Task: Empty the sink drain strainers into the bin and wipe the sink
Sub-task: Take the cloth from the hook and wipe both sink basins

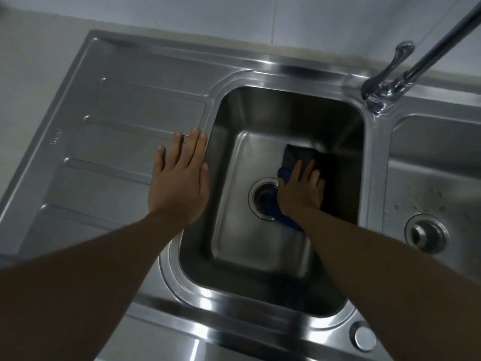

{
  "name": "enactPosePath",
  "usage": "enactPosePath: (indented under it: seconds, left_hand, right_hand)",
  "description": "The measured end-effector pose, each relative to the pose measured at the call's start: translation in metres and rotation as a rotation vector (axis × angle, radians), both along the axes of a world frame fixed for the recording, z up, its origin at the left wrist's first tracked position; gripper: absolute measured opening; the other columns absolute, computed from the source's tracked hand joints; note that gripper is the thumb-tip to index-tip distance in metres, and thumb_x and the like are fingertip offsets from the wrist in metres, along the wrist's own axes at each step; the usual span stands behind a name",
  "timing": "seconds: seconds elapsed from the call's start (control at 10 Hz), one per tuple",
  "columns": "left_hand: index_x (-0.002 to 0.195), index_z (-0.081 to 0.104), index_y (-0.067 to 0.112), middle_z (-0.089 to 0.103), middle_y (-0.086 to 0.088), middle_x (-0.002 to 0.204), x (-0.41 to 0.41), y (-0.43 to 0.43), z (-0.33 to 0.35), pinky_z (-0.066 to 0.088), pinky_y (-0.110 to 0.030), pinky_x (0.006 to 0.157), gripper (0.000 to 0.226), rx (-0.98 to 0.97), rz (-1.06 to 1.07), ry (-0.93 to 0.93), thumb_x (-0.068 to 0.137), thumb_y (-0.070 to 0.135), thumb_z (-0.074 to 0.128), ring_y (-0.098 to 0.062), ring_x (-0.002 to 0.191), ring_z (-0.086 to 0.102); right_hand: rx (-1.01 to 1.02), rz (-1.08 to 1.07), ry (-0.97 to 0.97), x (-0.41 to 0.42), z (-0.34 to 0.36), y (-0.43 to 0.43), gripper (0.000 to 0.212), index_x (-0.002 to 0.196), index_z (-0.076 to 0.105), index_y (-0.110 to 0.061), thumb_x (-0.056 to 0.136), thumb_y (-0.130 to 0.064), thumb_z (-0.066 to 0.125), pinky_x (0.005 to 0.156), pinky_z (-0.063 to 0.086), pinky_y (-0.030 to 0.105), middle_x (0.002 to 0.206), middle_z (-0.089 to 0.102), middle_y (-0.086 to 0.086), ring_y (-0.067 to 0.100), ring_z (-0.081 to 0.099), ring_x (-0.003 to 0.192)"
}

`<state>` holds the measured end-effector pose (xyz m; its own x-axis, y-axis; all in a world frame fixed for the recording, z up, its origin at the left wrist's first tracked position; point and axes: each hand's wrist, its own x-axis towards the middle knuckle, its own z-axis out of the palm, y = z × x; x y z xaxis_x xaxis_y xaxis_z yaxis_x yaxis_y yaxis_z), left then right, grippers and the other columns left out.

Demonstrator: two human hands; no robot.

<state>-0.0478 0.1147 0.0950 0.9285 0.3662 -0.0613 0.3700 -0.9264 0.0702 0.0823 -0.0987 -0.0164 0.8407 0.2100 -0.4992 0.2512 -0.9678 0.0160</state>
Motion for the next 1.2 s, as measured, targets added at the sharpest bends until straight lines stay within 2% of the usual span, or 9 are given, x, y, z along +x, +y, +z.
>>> enactPosePath:
  seconds: [0.1, 0.2, 0.3, 0.4, 0.5, 0.7, 0.9, 1.1, 1.2]
  left_hand:
    - [0.161, 0.008, 0.022, 0.008, 0.003, 0.169, 0.000, -0.002, 0.002, 0.010, -0.052, 0.124, 0.059, -0.004, 0.002, 0.002, 0.104, 0.036, 0.018, -0.024, 0.156, 0.003]
    - [0.161, 0.009, 0.021, 0.008, 0.003, 0.169, 0.000, -0.003, 0.003, 0.010, -0.052, 0.124, 0.058, -0.001, 0.008, -0.002, 0.105, 0.032, 0.022, -0.024, 0.156, 0.004]
    - [0.161, 0.010, 0.021, 0.009, 0.003, 0.168, 0.000, -0.004, 0.004, 0.010, -0.052, 0.124, 0.059, -0.006, 0.010, -0.002, 0.105, 0.033, 0.022, -0.024, 0.156, 0.004]
    - [0.161, 0.010, 0.021, 0.009, 0.003, 0.168, 0.001, -0.005, 0.005, 0.011, -0.052, 0.124, 0.060, -0.004, 0.014, 0.005, 0.103, 0.035, 0.020, -0.025, 0.156, 0.005]
    - [0.161, 0.010, 0.021, 0.009, 0.003, 0.168, 0.001, -0.005, 0.006, 0.010, -0.052, 0.124, 0.060, -0.007, 0.016, 0.009, 0.103, 0.035, 0.019, -0.025, 0.156, 0.004]
    - [0.161, 0.009, 0.021, 0.009, 0.003, 0.168, 0.001, -0.004, 0.005, 0.011, -0.053, 0.124, 0.059, -0.011, 0.012, 0.006, 0.104, 0.033, 0.024, -0.024, 0.156, 0.005]
    - [0.161, 0.009, 0.021, 0.008, 0.003, 0.168, 0.001, -0.004, 0.005, 0.011, -0.053, 0.124, 0.059, -0.020, 0.012, 0.006, 0.104, 0.034, 0.022, -0.024, 0.156, 0.003]
    - [0.161, 0.008, 0.022, 0.007, 0.003, 0.169, 0.002, -0.004, 0.005, 0.010, -0.052, 0.124, 0.060, -0.011, 0.015, 0.013, 0.104, 0.035, 0.020, -0.023, 0.156, 0.002]
    - [0.161, 0.008, 0.022, 0.008, 0.002, 0.168, 0.002, -0.003, 0.003, 0.010, -0.052, 0.124, 0.059, -0.015, 0.013, 0.001, 0.106, 0.032, 0.025, -0.024, 0.156, 0.003]
  right_hand:
    - [0.060, 0.103, 0.018, -0.036, 0.001, -0.008, 0.076, 0.158, -0.007, -0.015, 0.102, -0.057, 0.022, 0.115, 0.016, 0.054, 0.165, -0.012, 0.016, 0.041, 0.008, 0.148]
    - [0.097, 0.407, 0.017, -0.055, 0.002, -0.022, 0.066, 0.158, 0.011, -0.024, 0.102, -0.054, 0.025, 0.110, 0.019, 0.053, 0.167, 0.001, 0.005, 0.037, 0.014, 0.145]
    - [0.109, 0.572, 0.045, -0.058, 0.002, -0.025, 0.052, 0.141, 0.045, -0.023, 0.101, -0.052, 0.028, 0.101, 0.024, 0.048, 0.147, 0.047, 0.000, 0.031, 0.027, 0.134]
    - [0.109, 0.471, 0.101, -0.060, 0.004, -0.006, 0.050, 0.129, 0.054, -0.018, 0.101, -0.051, 0.031, 0.101, 0.028, 0.047, 0.126, 0.058, 0.005, 0.031, 0.032, 0.126]
    - [0.228, 0.448, 0.025, -0.069, 0.003, -0.007, 0.039, 0.129, 0.057, -0.014, 0.100, -0.038, 0.046, 0.094, 0.033, 0.040, 0.124, 0.060, 0.006, 0.031, 0.039, 0.121]
    - [0.416, 0.633, 0.017, -0.066, -0.001, -0.032, 0.066, 0.142, 0.052, -0.010, 0.079, -0.012, 0.075, 0.089, 0.043, 0.045, 0.142, 0.056, 0.009, 0.037, 0.052, 0.118]
    - [0.306, 0.468, 0.039, -0.075, -0.004, -0.018, 0.065, 0.157, 0.023, -0.019, 0.099, -0.036, 0.046, 0.099, 0.028, 0.045, 0.157, 0.035, 0.003, 0.032, 0.032, 0.133]
    - [0.280, 0.502, -0.019, -0.064, -0.007, -0.012, 0.057, 0.136, 0.049, -0.018, 0.082, -0.015, 0.066, 0.096, 0.032, 0.046, 0.128, 0.055, 0.007, 0.031, 0.040, 0.121]
    - [0.278, 0.621, -0.024, -0.062, -0.012, -0.020, 0.075, 0.147, 0.038, -0.016, 0.079, -0.008, 0.069, 0.103, 0.029, 0.048, 0.147, 0.043, 0.008, 0.031, 0.035, 0.131]
